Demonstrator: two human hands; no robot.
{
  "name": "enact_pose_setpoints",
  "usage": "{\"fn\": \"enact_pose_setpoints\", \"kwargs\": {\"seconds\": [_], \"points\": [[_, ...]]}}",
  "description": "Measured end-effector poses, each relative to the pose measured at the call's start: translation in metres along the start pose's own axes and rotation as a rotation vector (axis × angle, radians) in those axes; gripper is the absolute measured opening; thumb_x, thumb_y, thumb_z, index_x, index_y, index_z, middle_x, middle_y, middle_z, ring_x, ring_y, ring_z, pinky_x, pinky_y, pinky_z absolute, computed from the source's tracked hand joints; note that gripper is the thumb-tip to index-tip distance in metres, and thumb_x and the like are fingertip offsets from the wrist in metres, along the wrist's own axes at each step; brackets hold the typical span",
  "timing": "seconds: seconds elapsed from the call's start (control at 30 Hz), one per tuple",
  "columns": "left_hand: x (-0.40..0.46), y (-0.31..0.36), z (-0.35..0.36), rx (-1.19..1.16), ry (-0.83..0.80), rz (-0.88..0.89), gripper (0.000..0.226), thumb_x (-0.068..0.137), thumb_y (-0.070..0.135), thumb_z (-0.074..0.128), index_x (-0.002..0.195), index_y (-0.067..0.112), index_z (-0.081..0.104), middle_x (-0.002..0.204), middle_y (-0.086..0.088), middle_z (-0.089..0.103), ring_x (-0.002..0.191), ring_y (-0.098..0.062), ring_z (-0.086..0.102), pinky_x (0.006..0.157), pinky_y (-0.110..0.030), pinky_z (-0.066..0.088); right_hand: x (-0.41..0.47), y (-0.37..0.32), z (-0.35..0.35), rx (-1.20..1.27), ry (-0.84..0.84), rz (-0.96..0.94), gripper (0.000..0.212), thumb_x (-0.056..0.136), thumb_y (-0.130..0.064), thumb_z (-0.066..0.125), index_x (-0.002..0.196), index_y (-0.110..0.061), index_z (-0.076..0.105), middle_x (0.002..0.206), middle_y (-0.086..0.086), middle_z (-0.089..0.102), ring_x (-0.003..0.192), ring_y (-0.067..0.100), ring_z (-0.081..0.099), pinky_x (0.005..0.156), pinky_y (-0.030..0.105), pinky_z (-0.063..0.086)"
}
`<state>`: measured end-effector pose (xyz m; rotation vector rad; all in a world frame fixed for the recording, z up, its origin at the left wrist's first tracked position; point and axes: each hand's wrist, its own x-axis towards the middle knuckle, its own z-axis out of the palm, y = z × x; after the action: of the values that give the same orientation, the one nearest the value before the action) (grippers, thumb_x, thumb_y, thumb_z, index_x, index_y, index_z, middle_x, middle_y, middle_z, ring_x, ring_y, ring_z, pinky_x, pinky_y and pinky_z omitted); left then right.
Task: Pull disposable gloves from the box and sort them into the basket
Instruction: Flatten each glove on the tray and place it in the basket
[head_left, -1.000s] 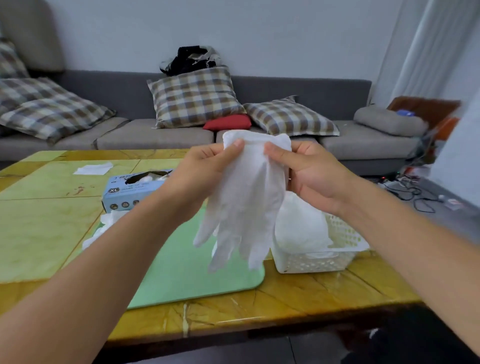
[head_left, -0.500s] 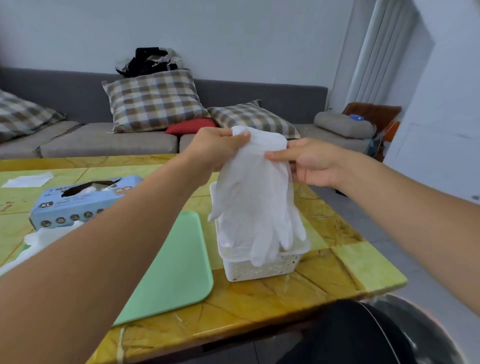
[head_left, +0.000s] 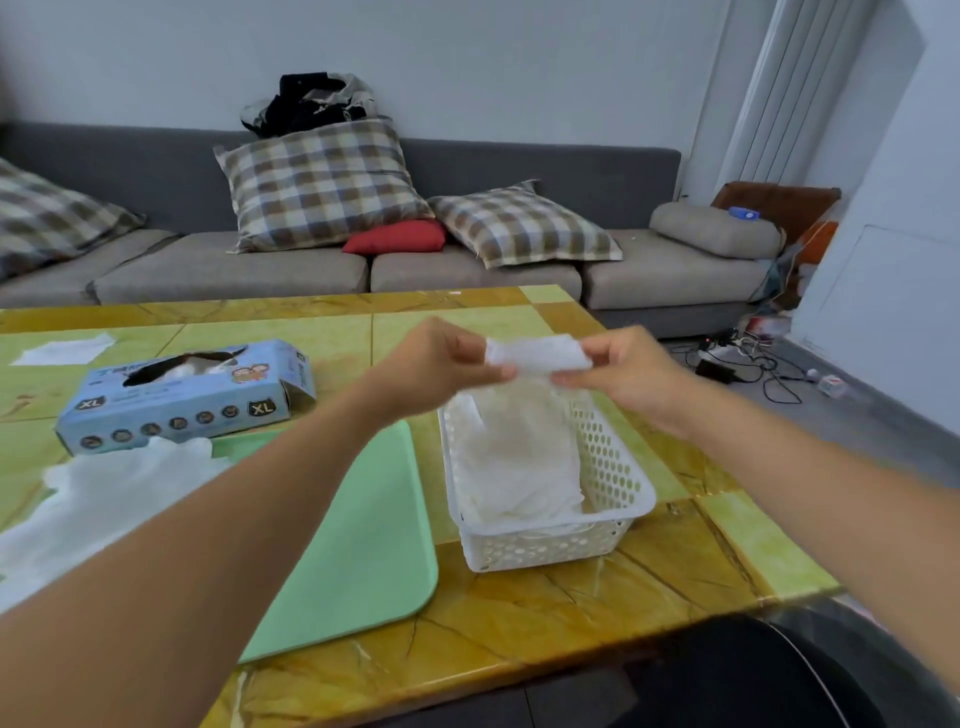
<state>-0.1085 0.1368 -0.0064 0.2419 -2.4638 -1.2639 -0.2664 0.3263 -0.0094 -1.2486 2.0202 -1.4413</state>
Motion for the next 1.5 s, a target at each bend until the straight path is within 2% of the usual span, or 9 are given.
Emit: {"fn": "enact_pose_setpoints", "kwargs": {"seconds": [0.27, 0.5, 0.6, 0.7, 0.87, 0.97, 1.17, 1.37, 1.5], "points": [[-0.042, -0.018, 0.028, 0.413, -0.220, 0.143, 0.015, 0.078, 0.019, 0.086, 0.092, 0.019, 0.082, 0.088, 0.013, 0.078, 0.080, 0.008, 0.067, 0.072, -0.007, 0.047, -0.039, 0.024, 0.013, -0.419, -0.255, -0.179, 0.009, 0.084, -0.013, 0.079, 0.091, -0.019, 0.081, 0.092, -0.014, 0.078, 0.093, 0.001, 0.071, 0.091, 0.028, 0.055], [-0.049, 0.022, 0.024, 0.629, -0.601, -0.047, 0.042, 0.072, 0.050, 0.052, 0.097, 0.022, 0.071, 0.095, 0.008, 0.067, 0.090, -0.011, 0.060, 0.098, -0.045, 0.052, -0.035, -0.012, -0.002, -0.667, -0.677, 0.095, 0.030, 0.089, -0.042, 0.064, 0.095, -0.016, 0.080, 0.122, -0.021, 0.069, 0.115, -0.010, 0.059, 0.109, 0.037, 0.044], [-0.041, 0.039, 0.018, 0.580, -0.589, -0.121, 0.036, 0.092, 0.039, 0.048, 0.104, 0.021, 0.077, 0.092, 0.015, 0.064, 0.094, -0.007, 0.057, 0.096, -0.030, 0.045, -0.020, -0.032, -0.002, -0.586, -0.437, 0.064, 0.046, 0.100, -0.049, 0.053, 0.081, -0.020, 0.083, 0.107, -0.019, 0.075, 0.104, -0.004, 0.065, 0.096, 0.025, 0.048], [-0.025, 0.043, 0.011, 0.612, -0.482, -0.136, 0.033, 0.099, 0.030, 0.048, 0.099, 0.027, 0.080, 0.091, 0.018, 0.063, 0.089, -0.002, 0.055, 0.086, -0.024, 0.041, -0.002, -0.036, 0.015, -0.651, -0.238, -0.043, 0.026, 0.084, -0.043, 0.079, 0.084, -0.016, 0.081, 0.080, -0.012, 0.075, 0.074, -0.001, 0.067, 0.067, 0.023, 0.052], [0.000, 0.017, 0.036, 0.874, -0.277, -0.105, 0.019, 0.086, 0.029, 0.062, 0.088, 0.011, 0.068, 0.091, -0.006, 0.066, 0.098, -0.027, 0.064, 0.079, -0.037, 0.052, 0.022, -0.020, 0.057, -1.085, -0.581, 0.210, 0.104, 0.060, -0.044, 0.095, 0.147, -0.027, 0.040, 0.138, -0.002, 0.051, 0.122, 0.024, 0.055, 0.096, 0.037, 0.052], [0.005, 0.008, 0.052, 1.011, -0.297, -0.205, 0.017, 0.090, 0.026, 0.063, 0.096, 0.013, 0.055, 0.097, -0.004, 0.055, 0.094, -0.024, 0.058, 0.071, -0.031, 0.043, 0.034, -0.017, 0.066, -1.238, -0.622, 0.213, 0.115, 0.064, -0.043, 0.092, 0.153, -0.033, 0.019, 0.148, 0.002, 0.032, 0.136, 0.030, 0.040, 0.103, 0.044, 0.047], [0.010, -0.004, 0.068, 1.273, -0.329, -0.292, 0.052, 0.085, 0.052, 0.060, 0.124, 0.018, 0.053, 0.086, 0.003, 0.049, 0.100, -0.021, 0.057, 0.099, -0.037, 0.033, 0.058, -0.003, 0.071, -1.285, -0.760, 0.272, 0.144, 0.063, -0.051, 0.092, 0.157, -0.037, -0.016, 0.166, -0.006, -0.014, 0.154, 0.027, 0.016, 0.117, 0.047, 0.033], [0.016, -0.005, 0.060, 1.185, -0.466, -0.379, 0.063, 0.083, 0.063, 0.058, 0.131, 0.022, 0.056, 0.124, 0.002, 0.061, 0.130, -0.024, 0.052, 0.121, -0.058, 0.008, 0.068, 0.001, 0.072, -1.229, -0.790, 0.309, 0.149, 0.062, -0.054, 0.091, 0.153, -0.038, -0.026, 0.168, -0.011, -0.009, 0.155, 0.025, 0.009, 0.120, 0.048, 0.026], [0.020, -0.005, 0.060, 1.214, -0.652, -0.412, 0.095, 0.070, 0.085, 0.056, 0.152, 0.041, 0.035, 0.154, 0.010, 0.043, 0.150, -0.028, 0.028, 0.110, -0.075, -0.013, 0.068, 0.007, 0.092, -1.389, -0.832, 0.318, 0.146, 0.052, -0.068, 0.088, 0.157, -0.041, -0.008, 0.167, -0.004, -0.001, 0.150, 0.031, 0.024, 0.116, 0.050, 0.035]]}}
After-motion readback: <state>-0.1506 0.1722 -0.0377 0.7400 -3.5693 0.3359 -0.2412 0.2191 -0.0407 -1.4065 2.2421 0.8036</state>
